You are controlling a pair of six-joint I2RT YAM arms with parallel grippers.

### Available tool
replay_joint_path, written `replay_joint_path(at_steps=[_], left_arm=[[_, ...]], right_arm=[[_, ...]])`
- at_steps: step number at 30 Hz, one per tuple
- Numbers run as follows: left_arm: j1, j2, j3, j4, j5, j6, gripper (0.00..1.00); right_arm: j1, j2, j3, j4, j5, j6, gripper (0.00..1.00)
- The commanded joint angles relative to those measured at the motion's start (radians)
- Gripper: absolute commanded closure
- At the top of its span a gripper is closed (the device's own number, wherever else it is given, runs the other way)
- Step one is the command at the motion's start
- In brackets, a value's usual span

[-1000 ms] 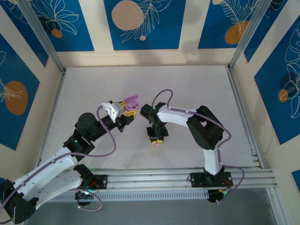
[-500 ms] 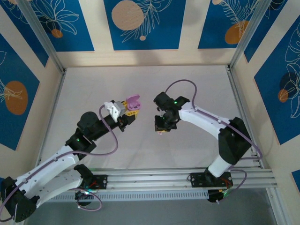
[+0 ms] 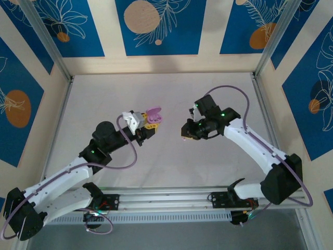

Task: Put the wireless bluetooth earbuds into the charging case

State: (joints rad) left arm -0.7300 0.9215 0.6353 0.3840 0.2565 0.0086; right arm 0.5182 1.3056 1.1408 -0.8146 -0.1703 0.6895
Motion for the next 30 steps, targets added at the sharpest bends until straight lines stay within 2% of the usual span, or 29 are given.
replay_joint_path(at_steps=[1, 12, 21, 30], left_arm=[[-0.010, 0.025, -0.010, 0.091, 0.058, -0.007, 0.75], [-0.012, 0.086, -0.051, 0.179, 0.143, 0.008, 0.76], [-0.012, 0.117, -0.035, 0.164, 0.218, 0.028, 0.76], [-0.014, 0.137, -0.023, 0.177, 0.245, 0.016, 0.76]], right_arm=[[-0.040, -0.069, -0.015, 0.008, -0.092, 0.013, 0.82], [-0.132, -0.194, 0.010, 0.052, -0.255, 0.029, 0.82], [-0.136, -0.228, 0.027, 0.145, -0.393, 0.029, 0.82], [-0.124, -0.232, 0.025, 0.205, -0.458, 0.018, 0.82]])
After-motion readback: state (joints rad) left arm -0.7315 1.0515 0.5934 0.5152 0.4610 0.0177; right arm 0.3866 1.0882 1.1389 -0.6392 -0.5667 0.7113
